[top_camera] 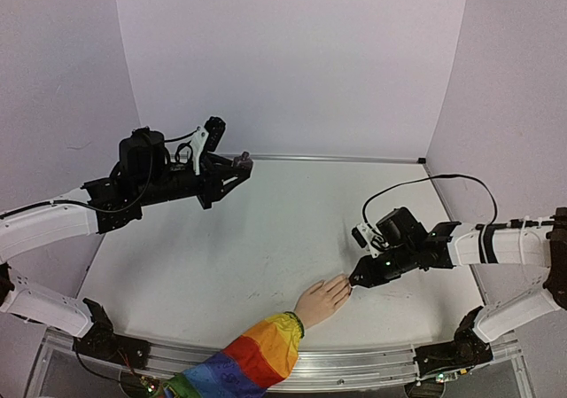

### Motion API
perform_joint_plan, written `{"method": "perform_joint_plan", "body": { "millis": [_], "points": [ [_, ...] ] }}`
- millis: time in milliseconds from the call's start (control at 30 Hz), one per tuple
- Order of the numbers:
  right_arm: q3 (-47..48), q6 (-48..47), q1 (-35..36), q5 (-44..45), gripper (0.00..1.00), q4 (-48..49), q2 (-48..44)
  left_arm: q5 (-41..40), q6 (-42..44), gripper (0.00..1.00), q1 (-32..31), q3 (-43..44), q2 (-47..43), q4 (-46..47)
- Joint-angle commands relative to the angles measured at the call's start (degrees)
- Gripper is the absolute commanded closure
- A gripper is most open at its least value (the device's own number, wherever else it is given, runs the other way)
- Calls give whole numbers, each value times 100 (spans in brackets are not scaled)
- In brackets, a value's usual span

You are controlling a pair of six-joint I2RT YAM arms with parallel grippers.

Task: Paint the nails

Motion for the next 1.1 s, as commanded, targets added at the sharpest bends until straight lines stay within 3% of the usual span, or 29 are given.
{"method": "perform_joint_plan", "body": {
  "millis": [0,1067],
  "points": [
    [147,-37,41,-33,100,-49,-3,38,0,100,32,150,-48,214],
    [159,3,41,10,100,17,83,30,17,100,34,157,-28,214]
  ]
}}
